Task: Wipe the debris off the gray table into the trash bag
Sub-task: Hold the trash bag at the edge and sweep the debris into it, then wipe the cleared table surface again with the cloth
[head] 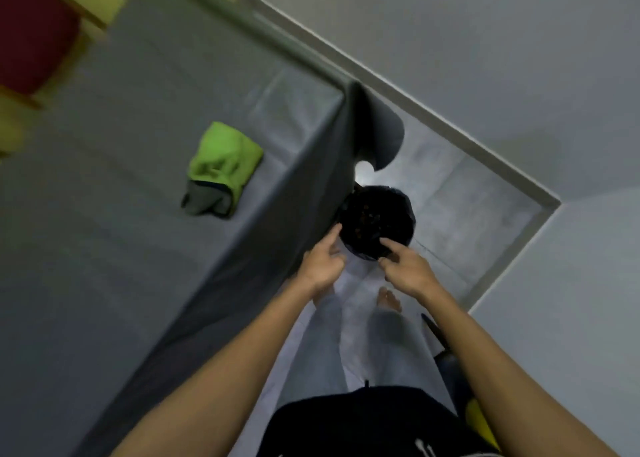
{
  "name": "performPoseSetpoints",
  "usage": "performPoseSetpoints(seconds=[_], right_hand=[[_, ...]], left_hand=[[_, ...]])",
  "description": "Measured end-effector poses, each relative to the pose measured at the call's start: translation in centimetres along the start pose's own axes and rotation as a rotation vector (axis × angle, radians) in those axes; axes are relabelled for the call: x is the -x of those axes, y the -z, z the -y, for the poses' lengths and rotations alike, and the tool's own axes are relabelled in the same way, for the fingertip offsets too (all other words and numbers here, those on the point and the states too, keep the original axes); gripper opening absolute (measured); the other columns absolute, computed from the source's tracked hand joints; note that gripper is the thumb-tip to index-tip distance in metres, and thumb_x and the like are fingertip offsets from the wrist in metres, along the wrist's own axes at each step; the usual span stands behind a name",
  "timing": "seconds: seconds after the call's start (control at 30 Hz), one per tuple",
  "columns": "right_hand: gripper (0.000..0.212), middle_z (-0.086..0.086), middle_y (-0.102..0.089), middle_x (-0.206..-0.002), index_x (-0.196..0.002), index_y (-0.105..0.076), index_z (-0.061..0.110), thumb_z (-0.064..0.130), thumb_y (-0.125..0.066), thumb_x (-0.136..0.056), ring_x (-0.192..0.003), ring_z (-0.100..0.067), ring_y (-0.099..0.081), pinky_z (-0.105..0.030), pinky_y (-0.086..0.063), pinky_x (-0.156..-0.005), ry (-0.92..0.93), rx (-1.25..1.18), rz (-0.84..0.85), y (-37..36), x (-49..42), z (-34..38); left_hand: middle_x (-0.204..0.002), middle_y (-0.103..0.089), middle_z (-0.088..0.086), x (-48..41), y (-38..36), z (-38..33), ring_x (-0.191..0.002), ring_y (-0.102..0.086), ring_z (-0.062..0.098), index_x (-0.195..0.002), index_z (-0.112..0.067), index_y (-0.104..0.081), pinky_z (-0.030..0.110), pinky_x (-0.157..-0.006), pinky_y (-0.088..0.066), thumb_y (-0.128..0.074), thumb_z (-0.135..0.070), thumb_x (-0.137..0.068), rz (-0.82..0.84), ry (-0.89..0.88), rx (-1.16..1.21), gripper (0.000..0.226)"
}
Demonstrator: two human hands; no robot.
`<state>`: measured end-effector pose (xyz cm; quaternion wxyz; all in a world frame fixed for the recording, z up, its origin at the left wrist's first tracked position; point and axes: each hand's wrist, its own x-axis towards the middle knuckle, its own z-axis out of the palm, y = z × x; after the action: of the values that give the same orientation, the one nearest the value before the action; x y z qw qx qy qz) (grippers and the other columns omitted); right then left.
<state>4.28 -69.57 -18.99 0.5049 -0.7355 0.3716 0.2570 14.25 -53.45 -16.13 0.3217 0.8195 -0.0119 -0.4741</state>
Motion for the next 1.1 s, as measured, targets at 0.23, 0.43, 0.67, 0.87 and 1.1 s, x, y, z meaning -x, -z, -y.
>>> performPoseSetpoints(seconds=[0.23,0.43,0.67,0.87,1.1], right_hand=[[0.048,-0.001,-0.069,-0.109,-0.141,-0.047,0.034,0.031,-0.053,-0.093,-0.092,-0.022,-0.068,-0.043,-0.055,-0.090,0.095,0.017,0.033,1.4,5.8,6.9],[0.048,0.004,-0.067,-0.117,-0.138,-0.047,0.038,0.041,-0.053,-0.090,-0.100,-0.017,-0.067,-0.044,-0.055,-0.092,0.297,0.083,0.144,0.1,7.3,13.2],[0.040,0.009,-0.066,-0.099,-0.130,-0.053,0.030,0.033,-0.058,-0.091,-0.070,-0.013,-0.073,-0.038,-0.061,-0.072,0.371,0.121,0.219,-3.9,7.9,18.2],[0.018,-0.001,-0.072,-0.096,-0.103,-0.063,0.026,0.023,-0.057,-0.087,-0.060,-0.017,-0.073,-0.033,-0.054,-0.066,0.413,-0.008,0.107,-7.8,7.5,24.5],[0.014,-0.007,-0.044,-0.121,-0.100,-0.057,0.029,0.026,-0.051,-0.088,-0.088,-0.029,-0.055,-0.037,-0.045,-0.092,0.501,0.160,-0.371,-10.4,7.0,31.6]], left_hand=[[-0.133,-0.060,-0.001,8.6,4.1,-1.6,-0.112,-0.060,0.010,-0.147,-0.047,-0.034,0.020,-0.083,-0.049,-0.050,-0.019,-0.093,-0.235,-0.026,0.203,0.062],[-0.112,-0.067,-0.012,12.3,7.9,0.1,-0.101,-0.063,0.006,-0.141,-0.046,-0.045,0.021,-0.086,-0.049,-0.050,-0.022,-0.092,-0.440,-0.071,0.251,0.055],[-0.110,-0.071,-0.005,15.0,11.9,5.2,-0.108,-0.063,0.010,-0.126,-0.029,-0.063,0.014,-0.090,-0.045,-0.054,-0.017,-0.094,-0.632,-0.077,0.392,0.036],[-0.104,-0.073,0.003,17.1,15.7,9.5,-0.103,-0.068,0.022,-0.106,-0.024,-0.070,0.029,-0.092,-0.050,-0.053,-0.003,-0.089,-0.913,-0.034,0.491,0.032],[-0.155,-0.034,0.008,17.2,18.5,13.5,-0.144,-0.025,0.028,-0.137,-0.019,-0.051,0.046,-0.114,-0.025,-0.055,-0.017,-0.089,-1.052,0.144,0.114,0.048]])
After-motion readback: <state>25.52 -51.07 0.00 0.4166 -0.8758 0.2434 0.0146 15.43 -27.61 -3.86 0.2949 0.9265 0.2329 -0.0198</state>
